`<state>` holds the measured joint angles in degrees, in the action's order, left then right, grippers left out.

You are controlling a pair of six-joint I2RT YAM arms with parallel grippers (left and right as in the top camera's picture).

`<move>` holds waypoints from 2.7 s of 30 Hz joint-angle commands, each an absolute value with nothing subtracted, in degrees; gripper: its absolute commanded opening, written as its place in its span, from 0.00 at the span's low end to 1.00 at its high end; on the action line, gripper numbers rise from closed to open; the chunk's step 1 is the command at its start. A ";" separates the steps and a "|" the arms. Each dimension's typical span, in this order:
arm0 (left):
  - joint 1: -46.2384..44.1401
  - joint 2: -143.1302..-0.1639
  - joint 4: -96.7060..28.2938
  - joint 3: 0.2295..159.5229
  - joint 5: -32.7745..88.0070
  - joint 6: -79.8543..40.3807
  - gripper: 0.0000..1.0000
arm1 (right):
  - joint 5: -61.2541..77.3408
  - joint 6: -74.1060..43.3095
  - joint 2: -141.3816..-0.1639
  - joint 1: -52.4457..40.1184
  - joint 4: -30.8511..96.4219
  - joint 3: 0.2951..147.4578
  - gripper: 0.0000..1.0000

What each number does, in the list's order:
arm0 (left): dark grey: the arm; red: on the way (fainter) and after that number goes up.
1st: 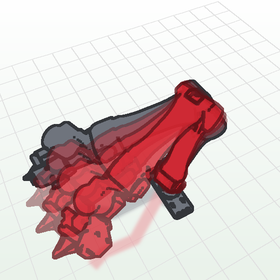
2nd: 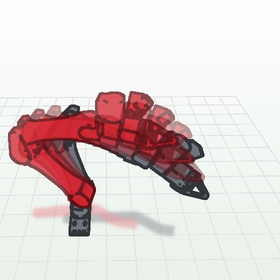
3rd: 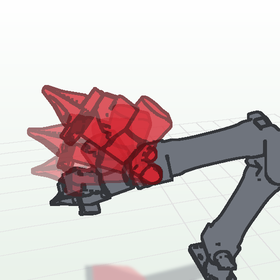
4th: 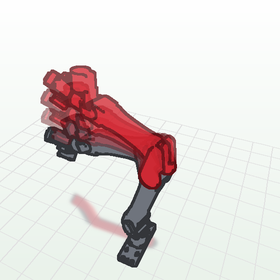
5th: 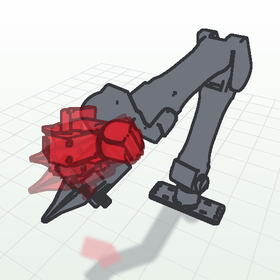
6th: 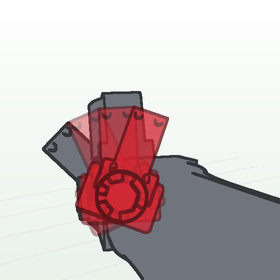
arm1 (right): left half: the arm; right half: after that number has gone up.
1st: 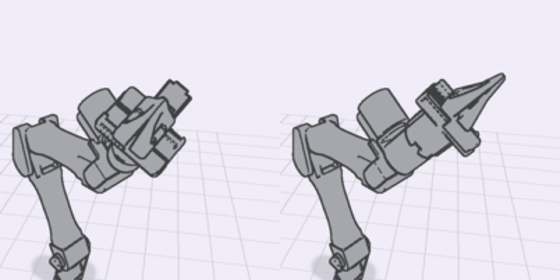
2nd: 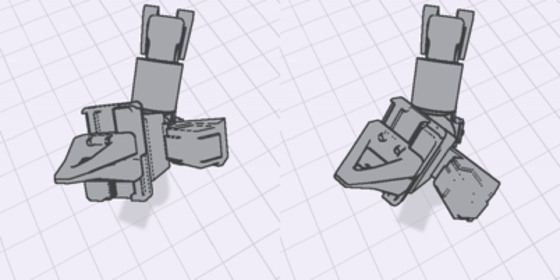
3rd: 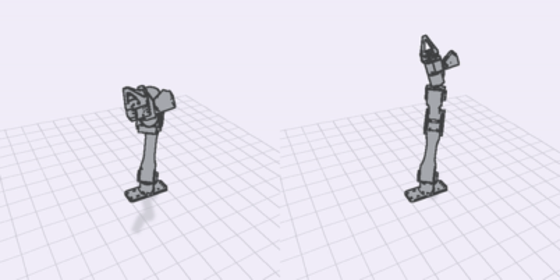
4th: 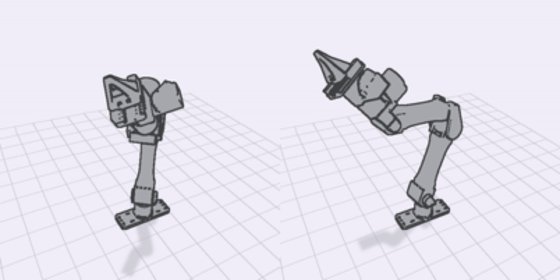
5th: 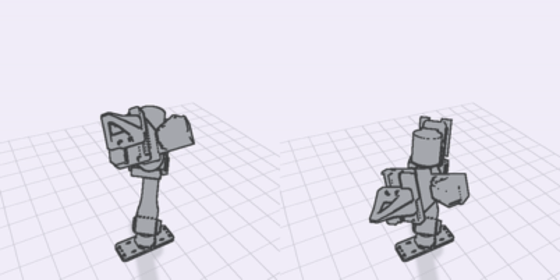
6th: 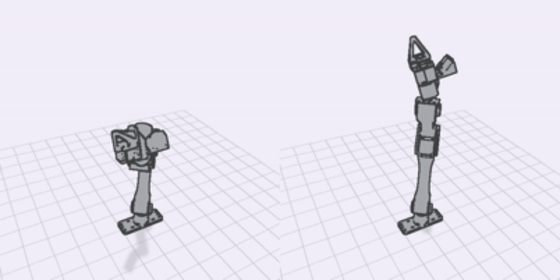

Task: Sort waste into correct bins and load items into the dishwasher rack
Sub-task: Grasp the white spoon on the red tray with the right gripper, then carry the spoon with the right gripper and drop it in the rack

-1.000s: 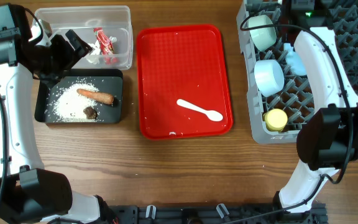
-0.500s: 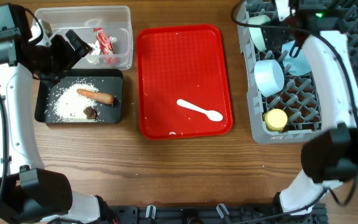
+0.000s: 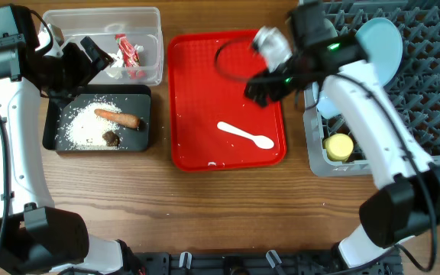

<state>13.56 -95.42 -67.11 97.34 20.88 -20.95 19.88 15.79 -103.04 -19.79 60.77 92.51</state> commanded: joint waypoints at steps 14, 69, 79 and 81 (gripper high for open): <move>13.67 -95.42 -67.09 97.51 20.95 -21.47 1.00 | 18.50 20.34 -112.03 -21.69 41.87 70.72 0.57; 13.67 -95.42 -67.11 97.51 20.95 -21.47 1.00 | -18.90 -33.69 -80.79 0.19 58.96 84.44 0.04; 13.67 -95.42 -67.09 97.51 20.95 -21.47 1.00 | -19.90 -66.04 -82.00 11.42 56.49 72.10 0.04; 13.67 -95.42 -67.09 97.51 20.95 -21.47 1.00 | -19.88 -68.60 -82.67 11.51 53.49 69.10 0.04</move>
<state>13.56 -95.42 -67.11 97.34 20.86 -20.95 -18.41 -59.51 -81.45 11.29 55.92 72.44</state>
